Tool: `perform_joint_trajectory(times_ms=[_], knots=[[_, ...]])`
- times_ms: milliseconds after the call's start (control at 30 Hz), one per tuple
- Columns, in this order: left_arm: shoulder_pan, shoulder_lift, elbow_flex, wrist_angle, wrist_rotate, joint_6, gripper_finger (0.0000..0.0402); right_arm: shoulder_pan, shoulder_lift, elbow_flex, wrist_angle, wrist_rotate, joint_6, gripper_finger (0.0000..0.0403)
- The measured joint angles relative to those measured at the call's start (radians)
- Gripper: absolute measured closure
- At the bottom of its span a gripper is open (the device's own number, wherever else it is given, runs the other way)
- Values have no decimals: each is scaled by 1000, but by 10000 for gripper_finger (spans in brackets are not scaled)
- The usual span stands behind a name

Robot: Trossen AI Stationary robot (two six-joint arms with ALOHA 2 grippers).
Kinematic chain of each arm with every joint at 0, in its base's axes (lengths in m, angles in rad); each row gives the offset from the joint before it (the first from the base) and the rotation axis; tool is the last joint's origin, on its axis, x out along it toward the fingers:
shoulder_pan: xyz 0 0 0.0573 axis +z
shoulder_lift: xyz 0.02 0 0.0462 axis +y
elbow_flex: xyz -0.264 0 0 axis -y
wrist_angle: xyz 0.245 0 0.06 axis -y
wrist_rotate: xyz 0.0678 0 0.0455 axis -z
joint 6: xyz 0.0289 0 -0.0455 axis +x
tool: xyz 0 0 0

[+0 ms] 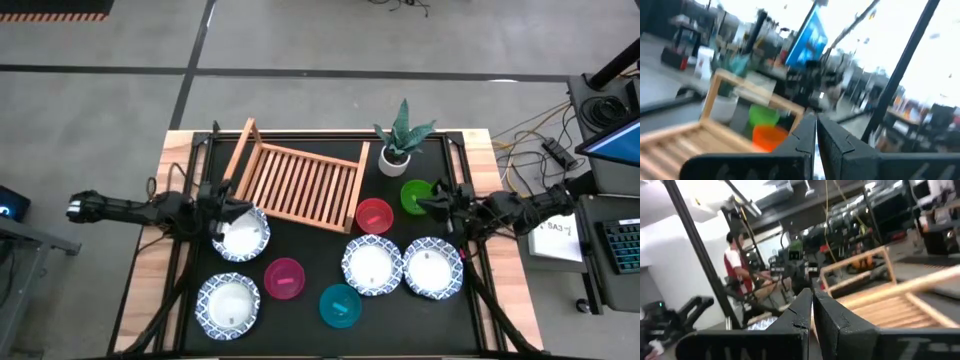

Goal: Place and stack bowls onto a shelf
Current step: Put the white patterned bowl on the shelf

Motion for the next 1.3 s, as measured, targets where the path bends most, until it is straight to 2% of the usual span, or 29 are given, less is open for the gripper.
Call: perform_joint_trajectory(times_ms=[100, 333, 467, 633, 733, 833, 967, 1033, 1133, 1233, 1300], knots=[[0, 1, 0, 105, -4, 48, 402, 0, 37, 68, -1, 6, -58, 394], [0, 1, 0, 323, -5, 56, 402, 0, 153, 241, -25, 38, -196, 394], [0, 3, 0, 386, -6, 28, 402, 0, 233, 330, -45, 91, -281, 394], [0, 22, 33, 363, -99, -54, 402, 0, 324, 423, -101, 163, -352, 394], [0, 70, 120, 220, -138, -92, 402, 0, 362, 462, -134, 187, -374, 394], [0, 153, 254, 0, -163, -168, 402, 0, 385, 492, -147, 188, -402, 394], [-6, 298, 481, -437, -147, -365, 402, 0, 390, 510, -152, 188, -427, 394], [-14, 391, 597, -721, -95, -531, 402, 0, 389, 510, -154, 189, -432, 394], [-39, 555, 736, -1116, 55, -771, 402, 0, 389, 509, -173, 189, -444, 394], [-89, 721, 818, -1328, 190, -884, 402, 0, 390, 509, -175, 189, -445, 394], [-125, 823, 855, -1371, 228, -895, 402, 0, 390, 509, -175, 189, -445, 394]])
